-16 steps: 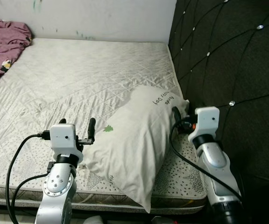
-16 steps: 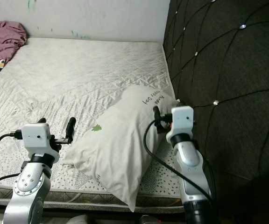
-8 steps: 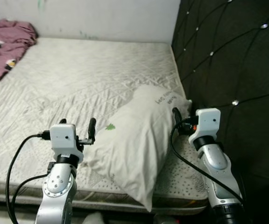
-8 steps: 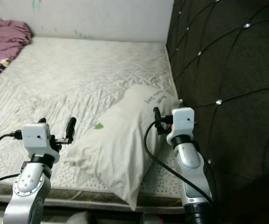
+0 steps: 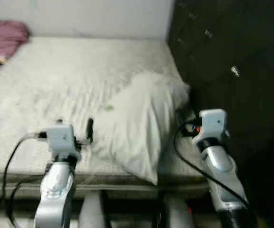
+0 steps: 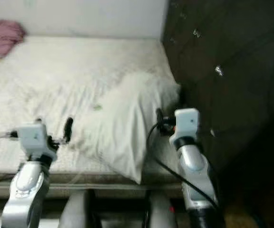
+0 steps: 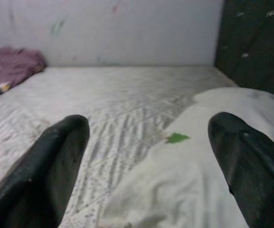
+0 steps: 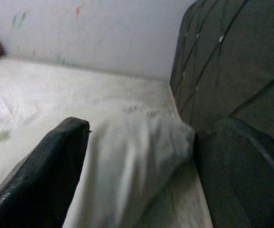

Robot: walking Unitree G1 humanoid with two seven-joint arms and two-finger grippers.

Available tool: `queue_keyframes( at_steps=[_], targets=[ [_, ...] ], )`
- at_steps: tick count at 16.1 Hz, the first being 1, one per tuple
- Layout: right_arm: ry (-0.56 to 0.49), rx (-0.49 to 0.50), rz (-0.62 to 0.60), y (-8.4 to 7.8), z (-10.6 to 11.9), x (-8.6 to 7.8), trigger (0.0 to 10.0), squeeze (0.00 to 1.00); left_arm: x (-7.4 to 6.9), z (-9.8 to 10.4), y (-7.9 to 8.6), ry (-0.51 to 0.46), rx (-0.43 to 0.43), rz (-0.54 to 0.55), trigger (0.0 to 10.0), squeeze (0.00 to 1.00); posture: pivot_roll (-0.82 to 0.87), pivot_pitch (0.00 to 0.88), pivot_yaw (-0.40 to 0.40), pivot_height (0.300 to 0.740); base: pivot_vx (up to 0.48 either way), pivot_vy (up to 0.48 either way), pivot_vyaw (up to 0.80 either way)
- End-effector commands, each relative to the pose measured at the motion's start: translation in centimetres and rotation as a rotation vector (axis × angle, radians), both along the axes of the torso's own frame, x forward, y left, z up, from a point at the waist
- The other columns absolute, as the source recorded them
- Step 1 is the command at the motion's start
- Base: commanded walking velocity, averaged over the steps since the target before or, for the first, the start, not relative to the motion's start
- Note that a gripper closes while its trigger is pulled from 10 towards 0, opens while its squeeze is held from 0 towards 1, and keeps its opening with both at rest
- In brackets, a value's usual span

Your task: Clean up the room

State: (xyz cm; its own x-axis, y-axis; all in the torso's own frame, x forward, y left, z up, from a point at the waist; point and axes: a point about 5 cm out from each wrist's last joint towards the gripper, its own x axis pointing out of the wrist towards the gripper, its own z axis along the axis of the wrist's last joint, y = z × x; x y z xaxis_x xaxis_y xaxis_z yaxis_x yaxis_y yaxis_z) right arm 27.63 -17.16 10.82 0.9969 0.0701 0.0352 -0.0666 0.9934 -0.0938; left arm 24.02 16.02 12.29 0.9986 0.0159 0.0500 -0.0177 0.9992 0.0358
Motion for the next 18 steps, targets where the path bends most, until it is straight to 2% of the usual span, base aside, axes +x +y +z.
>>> queue_keyframes(
  at_steps=[1,7,16,18],
  targets=[
    [-0.021,0.003,0.037,0.82,0.82,0.72,10.0,0.0,-0.51,-0.56,0.49,0.029,-0.005,0.025,10.0,0.0,-0.03,0.0,-0.006,0.625,0.0,0.0,0.0],
    [-0.012,-0.008,0.056,1.01,0.79,0.74,10.0,0.0,-0.81,-0.62,0.66,0.029,-0.021,0.031,10.0,0.0,-0.03,0.0,-0.021,0.625,0.0,0.0,0.0],
    [-0.014,-0.012,0.055,0.94,0.85,0.86,10.0,0.0,-0.57,-0.49,0.59,0.02,-0.018,0.013,10.0,0.0,-0.03,0.0,-0.021,0.625,0.326,0.0,0.0],
    [-0.014,-0.016,0.052,0.82,0.87,0.85,10.0,0.0,-0.53,-0.51,0.49,0.018,-0.026,0.014,10.0,0.0,-0.03,0.0,-0.022,0.625,0.0,0.0,0.0]
  ],
)
